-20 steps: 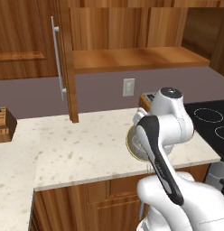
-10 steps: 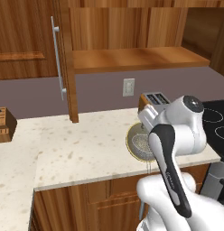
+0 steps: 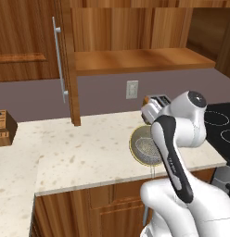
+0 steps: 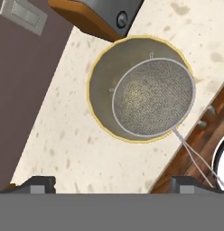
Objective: Open the cabinet and setup a tea strainer by placing it in the bowl upright.
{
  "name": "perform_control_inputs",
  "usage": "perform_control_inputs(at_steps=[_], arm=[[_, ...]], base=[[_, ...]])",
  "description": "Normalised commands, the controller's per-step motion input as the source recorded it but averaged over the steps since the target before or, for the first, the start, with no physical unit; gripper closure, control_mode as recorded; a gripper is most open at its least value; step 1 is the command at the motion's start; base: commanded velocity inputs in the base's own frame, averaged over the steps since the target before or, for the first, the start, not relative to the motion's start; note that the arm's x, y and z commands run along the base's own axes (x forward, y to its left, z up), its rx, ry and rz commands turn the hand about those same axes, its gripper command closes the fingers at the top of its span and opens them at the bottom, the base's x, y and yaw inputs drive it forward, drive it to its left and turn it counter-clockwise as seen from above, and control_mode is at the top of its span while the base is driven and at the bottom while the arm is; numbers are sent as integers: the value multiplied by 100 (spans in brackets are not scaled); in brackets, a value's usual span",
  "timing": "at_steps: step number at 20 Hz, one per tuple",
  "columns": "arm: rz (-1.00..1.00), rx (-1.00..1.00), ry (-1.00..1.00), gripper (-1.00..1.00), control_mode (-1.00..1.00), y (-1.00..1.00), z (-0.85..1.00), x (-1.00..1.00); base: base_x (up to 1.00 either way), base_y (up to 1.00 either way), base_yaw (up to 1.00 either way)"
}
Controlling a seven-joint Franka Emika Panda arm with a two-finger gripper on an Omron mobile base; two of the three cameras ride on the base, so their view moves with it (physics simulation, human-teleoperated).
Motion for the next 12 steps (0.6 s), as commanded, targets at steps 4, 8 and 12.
perform_control_inputs(at_steps=[4,8,12], arm=[[3,0,1,-100,-100,-19,0,50],[-6,0,10,-100,-100,-34,-13,81],[-6,0,10,-100,-100,-33,-29,79]], base=[[0,0,0],[0,0,0],[0,0,0]])
